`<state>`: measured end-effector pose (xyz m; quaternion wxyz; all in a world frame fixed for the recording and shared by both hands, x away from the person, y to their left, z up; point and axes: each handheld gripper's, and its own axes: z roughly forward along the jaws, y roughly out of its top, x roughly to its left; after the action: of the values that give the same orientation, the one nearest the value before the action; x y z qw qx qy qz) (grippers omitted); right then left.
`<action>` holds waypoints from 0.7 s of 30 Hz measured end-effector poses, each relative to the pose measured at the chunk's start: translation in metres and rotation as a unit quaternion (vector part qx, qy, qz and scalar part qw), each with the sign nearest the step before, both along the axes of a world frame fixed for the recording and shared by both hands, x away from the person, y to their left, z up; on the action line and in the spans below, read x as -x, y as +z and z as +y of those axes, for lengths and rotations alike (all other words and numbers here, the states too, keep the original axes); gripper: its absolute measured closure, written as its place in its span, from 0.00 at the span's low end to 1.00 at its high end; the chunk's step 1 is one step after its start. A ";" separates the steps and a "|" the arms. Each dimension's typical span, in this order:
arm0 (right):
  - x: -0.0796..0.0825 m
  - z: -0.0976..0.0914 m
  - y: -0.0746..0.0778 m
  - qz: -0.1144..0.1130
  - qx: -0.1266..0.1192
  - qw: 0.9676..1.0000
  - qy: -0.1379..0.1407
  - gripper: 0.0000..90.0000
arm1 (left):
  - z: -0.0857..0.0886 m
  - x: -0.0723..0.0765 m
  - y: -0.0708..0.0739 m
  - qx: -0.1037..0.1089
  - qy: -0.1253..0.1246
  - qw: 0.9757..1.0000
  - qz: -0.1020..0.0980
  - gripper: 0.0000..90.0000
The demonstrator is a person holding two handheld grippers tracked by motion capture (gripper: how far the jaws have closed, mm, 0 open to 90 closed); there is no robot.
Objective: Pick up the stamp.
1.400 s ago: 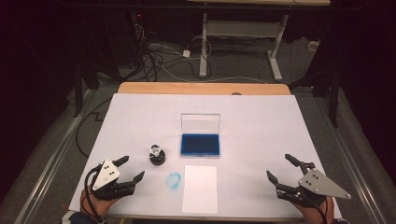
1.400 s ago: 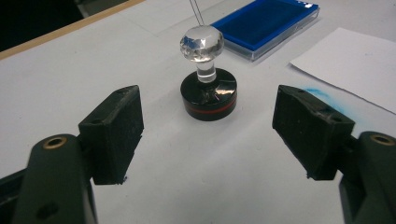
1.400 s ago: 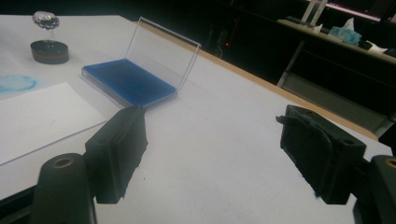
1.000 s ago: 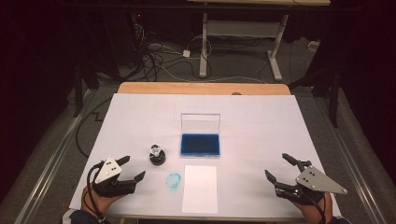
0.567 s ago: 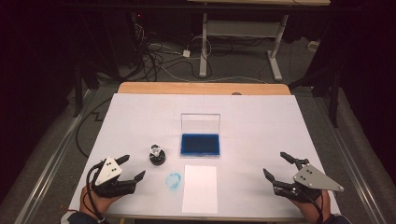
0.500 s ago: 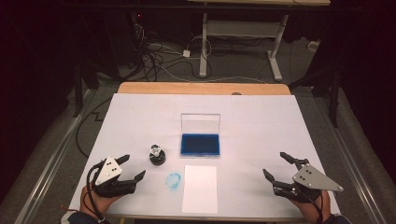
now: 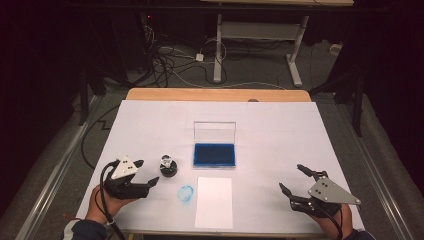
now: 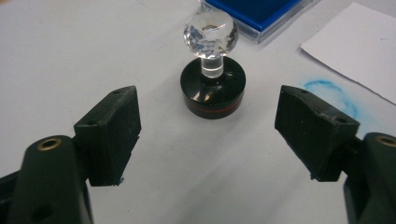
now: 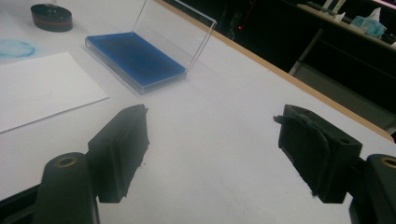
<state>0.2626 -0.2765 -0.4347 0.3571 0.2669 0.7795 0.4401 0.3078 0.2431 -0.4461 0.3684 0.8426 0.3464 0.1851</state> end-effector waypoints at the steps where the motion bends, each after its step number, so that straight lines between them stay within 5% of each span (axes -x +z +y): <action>1: 0.000 0.001 0.000 0.001 0.003 1.000 0.001 0.27 | -0.002 -0.004 0.001 -0.002 -0.005 1.000 0.001 0.24; 7: 0.000 0.002 -0.001 0.002 0.008 1.000 0.000 0.27 | -0.013 -0.020 0.010 -0.008 -0.018 1.000 0.010 0.24; 10: -0.001 0.001 -0.002 0.005 0.009 1.000 0.001 0.27 | -0.019 -0.027 0.014 -0.028 -0.024 0.999 0.020 0.24; 16: -0.001 0.003 -0.004 0.015 0.015 1.000 0.004 0.28 | -0.031 -0.045 0.018 -0.059 -0.036 0.995 0.069 0.24; 21: -0.002 0.004 -0.005 0.021 0.017 1.000 0.009 0.28 | -0.040 -0.055 0.018 -0.070 -0.040 0.994 0.074 0.24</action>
<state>0.2646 -0.2727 -0.4402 0.3413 0.2625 0.7967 0.4242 0.3626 0.2033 -0.4278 0.2890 0.8910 0.3246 0.1310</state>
